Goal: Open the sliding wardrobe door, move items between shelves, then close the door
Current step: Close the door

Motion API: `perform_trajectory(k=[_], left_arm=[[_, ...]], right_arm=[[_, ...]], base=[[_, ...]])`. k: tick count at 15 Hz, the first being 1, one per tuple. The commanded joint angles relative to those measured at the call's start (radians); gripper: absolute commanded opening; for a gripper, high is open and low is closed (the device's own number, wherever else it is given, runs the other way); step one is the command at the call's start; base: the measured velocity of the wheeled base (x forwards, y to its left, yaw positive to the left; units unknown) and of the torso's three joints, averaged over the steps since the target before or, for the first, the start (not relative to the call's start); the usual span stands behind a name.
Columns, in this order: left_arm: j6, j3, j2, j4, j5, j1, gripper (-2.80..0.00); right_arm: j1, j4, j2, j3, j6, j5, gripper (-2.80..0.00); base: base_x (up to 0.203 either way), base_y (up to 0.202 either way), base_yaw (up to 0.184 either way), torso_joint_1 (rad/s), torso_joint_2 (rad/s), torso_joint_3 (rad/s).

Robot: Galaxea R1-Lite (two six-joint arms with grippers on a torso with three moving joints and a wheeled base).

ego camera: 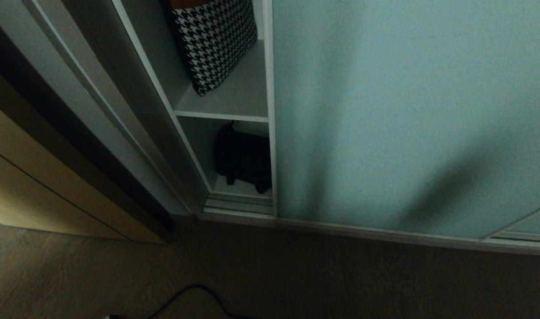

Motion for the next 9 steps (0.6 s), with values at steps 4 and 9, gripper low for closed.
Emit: perform_trajectory(k=[4, 9], left_arm=[[0.000, 0.000, 0.002, 0.000, 0.000, 0.000, -2.80], [0.014, 0.000, 0.002, 0.001, -0.002, 0.000, -2.80]], right_arm=[[0.000, -0.006, 0.001, 0.003, 0.001, 0.001, -2.80], [0.000, -0.006, 0.002, 0.002, 0.000, 0.000, -2.80]], base=[[0.000, 0.000, 0.000, 0.000, 0.00, 0.000], [0.000, 0.000, 0.000, 0.000, 0.00, 0.000]])
